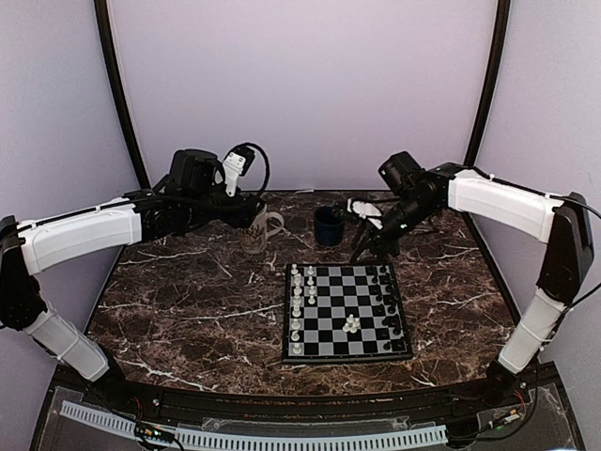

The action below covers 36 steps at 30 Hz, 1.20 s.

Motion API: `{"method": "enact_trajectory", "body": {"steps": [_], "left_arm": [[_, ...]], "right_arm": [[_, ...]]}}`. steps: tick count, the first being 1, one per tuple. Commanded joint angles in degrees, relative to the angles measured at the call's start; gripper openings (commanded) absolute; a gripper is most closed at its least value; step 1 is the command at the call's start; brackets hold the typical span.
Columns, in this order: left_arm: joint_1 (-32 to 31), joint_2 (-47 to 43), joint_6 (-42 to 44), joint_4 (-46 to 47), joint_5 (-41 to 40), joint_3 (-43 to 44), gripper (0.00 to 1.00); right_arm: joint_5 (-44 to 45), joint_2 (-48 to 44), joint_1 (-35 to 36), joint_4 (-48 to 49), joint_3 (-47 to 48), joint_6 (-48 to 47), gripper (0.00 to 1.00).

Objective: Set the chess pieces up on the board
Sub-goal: Pick up the pawn from the chessboard.

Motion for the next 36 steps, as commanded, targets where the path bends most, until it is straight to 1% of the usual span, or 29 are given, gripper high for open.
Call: {"method": "enact_trajectory", "body": {"steps": [1, 4, 7, 8, 10, 14, 17, 20, 23, 32, 36], "left_arm": [[3.1, 0.0, -9.4, 0.4, 7.3, 3.2, 0.68], [7.3, 3.2, -14.2, -2.6, 16.0, 6.3, 0.58], [10.0, 5.8, -17.5, -3.9, 23.1, 8.0, 0.53], [10.5, 6.0, -17.6, -3.6, 24.4, 7.9, 0.52], [10.8, 6.1, -16.9, -2.9, 24.5, 7.5, 0.52], [10.8, 5.9, -15.7, -2.6, 22.8, 6.8, 0.53], [10.8, 6.2, -15.4, -2.5, 23.0, 6.7, 0.53], [10.8, 6.4, -15.2, -2.7, 23.2, 6.9, 0.53], [10.8, 6.5, -15.2, -2.8, 23.4, 6.9, 0.53], [10.8, 6.4, -14.4, -3.0, 22.9, 7.0, 0.53], [10.8, 6.4, -14.5, -3.0, 23.2, 7.0, 0.53]], "right_arm": [[7.6, 3.5, 5.4, -3.7, -1.5, -2.8, 0.44], [10.3, 5.7, 7.8, -3.6, -1.8, -2.7, 0.40], [14.0, 6.6, 10.1, -2.5, -3.3, -3.0, 0.40], [15.1, 6.8, 10.7, -2.2, -4.0, -3.1, 0.40], [15.8, 7.2, 11.6, -2.0, -5.0, -3.4, 0.40], [14.4, 7.4, 12.5, -2.2, -6.5, -3.4, 0.40], [13.0, 7.6, 13.2, -2.5, -7.3, -4.0, 0.40], [13.4, 8.5, 14.0, -1.9, -7.4, -3.1, 0.39], [14.3, 10.1, 14.2, -1.2, -6.7, -1.8, 0.36], [16.2, 12.4, 14.4, -1.8, -5.9, -1.6, 0.30], [17.3, 13.5, 14.4, -1.9, -5.2, -0.8, 0.24]]}}
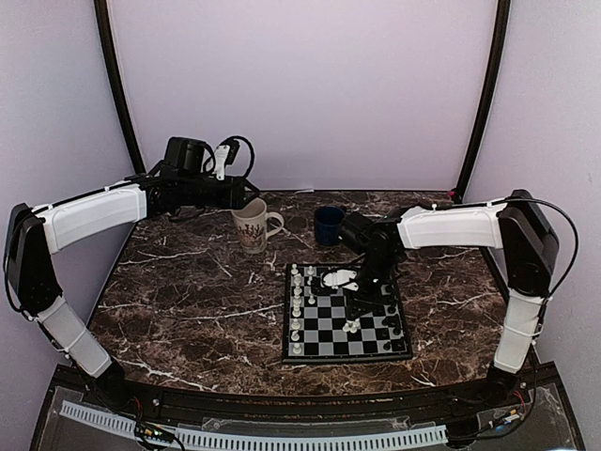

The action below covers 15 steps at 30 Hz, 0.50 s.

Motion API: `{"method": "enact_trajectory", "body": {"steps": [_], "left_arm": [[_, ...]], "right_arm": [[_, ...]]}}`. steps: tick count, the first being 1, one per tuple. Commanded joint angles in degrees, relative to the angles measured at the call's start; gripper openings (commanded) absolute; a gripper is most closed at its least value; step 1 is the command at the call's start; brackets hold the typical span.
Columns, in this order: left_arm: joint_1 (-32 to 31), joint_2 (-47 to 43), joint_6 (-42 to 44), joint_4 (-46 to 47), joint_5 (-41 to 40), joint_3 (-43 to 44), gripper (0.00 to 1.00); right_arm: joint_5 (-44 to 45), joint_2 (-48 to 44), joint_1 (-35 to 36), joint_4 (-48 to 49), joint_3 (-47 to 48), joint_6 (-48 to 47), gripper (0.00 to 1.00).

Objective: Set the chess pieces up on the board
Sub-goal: Pick up the pawn from the chessboard.

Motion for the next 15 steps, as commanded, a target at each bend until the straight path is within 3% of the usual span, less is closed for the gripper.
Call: {"method": "enact_trajectory", "body": {"steps": [1, 8, 15], "left_arm": [[-0.1, -0.4, 0.6, -0.2, 0.8, 0.1, 0.53], [-0.1, -0.3, 0.8, -0.3, 0.8, 0.3, 0.53], [0.0, -1.5, 1.5, -0.4, -1.3, 0.1, 0.53]], "right_arm": [[1.6, 1.7, 0.5, 0.1, 1.8, 1.2, 0.22], [2.9, 2.3, 0.5, 0.3, 3.9, 2.1, 0.11], [2.3, 4.4, 1.2, -0.6, 11.3, 2.5, 0.09]]}}
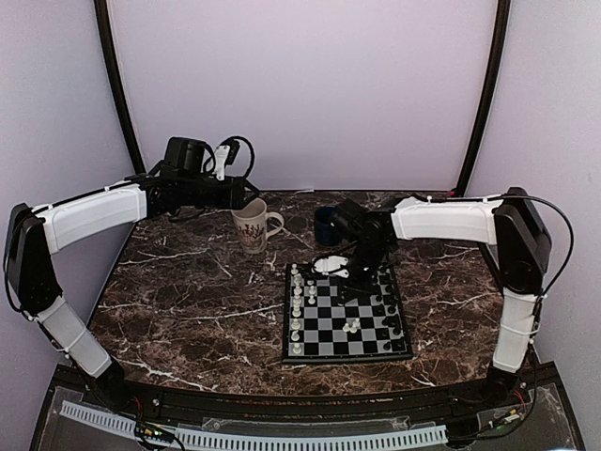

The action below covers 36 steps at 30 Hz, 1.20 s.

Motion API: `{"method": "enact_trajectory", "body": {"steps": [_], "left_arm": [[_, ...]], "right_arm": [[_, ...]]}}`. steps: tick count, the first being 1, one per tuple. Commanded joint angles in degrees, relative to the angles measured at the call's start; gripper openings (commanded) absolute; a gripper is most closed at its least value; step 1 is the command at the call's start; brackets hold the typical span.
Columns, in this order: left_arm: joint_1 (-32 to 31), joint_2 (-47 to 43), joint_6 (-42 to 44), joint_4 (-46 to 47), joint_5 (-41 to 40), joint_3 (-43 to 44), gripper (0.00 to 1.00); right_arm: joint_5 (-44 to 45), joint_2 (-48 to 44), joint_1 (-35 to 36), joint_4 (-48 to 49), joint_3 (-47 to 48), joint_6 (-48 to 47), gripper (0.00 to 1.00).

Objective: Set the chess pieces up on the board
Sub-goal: Pick up the pawn from the chessboard, then place the pawn at e2.

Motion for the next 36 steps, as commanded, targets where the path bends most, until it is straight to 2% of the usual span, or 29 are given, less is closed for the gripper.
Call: {"method": "enact_trajectory", "body": {"steps": [1, 15, 36], "left_arm": [[-0.1, -1.9, 1.4, -0.2, -1.8, 0.1, 0.53], [0.6, -5.7, 1.4, 1.7, -5.9, -1.8, 0.54], [0.7, -5.4, 1.6, 1.4, -5.4, -1.6, 0.54]], "right_arm": [[-0.5, 2.4, 1.5, -0.6, 6.1, 0.7, 0.09], [-1.0, 10.9, 6.5, -4.8, 15.9, 0.1, 0.09], [-1.6, 14.8, 7.3, -6.0, 18.8, 0.5, 0.11]]}}
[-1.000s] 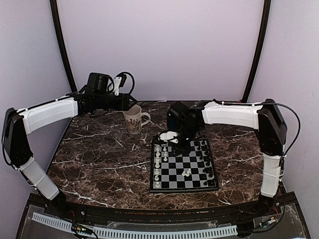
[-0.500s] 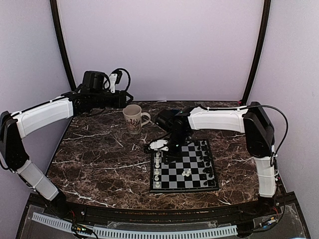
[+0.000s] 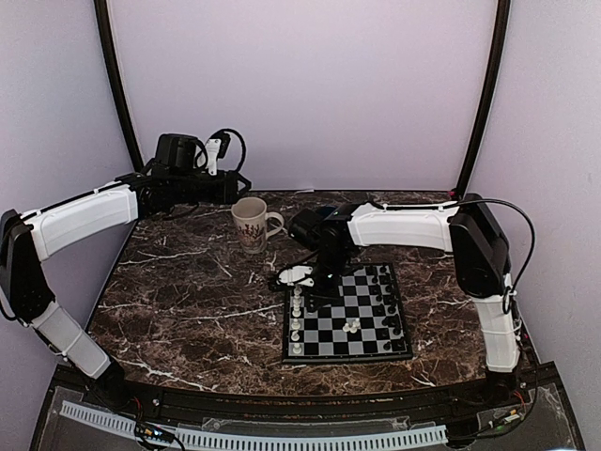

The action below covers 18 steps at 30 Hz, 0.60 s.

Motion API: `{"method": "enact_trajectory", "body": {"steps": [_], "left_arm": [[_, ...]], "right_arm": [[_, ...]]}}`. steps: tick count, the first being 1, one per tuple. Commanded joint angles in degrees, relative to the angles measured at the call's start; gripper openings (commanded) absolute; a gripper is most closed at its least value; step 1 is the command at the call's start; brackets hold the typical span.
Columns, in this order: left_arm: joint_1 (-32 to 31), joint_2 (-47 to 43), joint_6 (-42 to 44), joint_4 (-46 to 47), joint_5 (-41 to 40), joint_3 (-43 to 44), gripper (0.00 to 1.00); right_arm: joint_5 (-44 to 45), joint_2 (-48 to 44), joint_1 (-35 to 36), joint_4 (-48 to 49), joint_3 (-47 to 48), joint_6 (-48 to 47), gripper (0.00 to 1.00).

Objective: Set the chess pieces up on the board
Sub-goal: Place the pawn at e2.

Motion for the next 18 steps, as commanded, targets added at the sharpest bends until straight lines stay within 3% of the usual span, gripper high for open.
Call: {"method": "enact_trajectory", "body": {"steps": [1, 18], "left_arm": [[0.3, -1.9, 0.9, 0.8, 0.0, -0.4, 0.54], [0.4, -1.5, 1.5, 0.5, -0.2, -0.3, 0.54]], "right_arm": [[-0.9, 0.8, 0.7, -1.2, 1.1, 0.2, 0.11], [-0.6, -4.9, 0.4, -1.8, 0.1, 0.7, 0.24]]}}
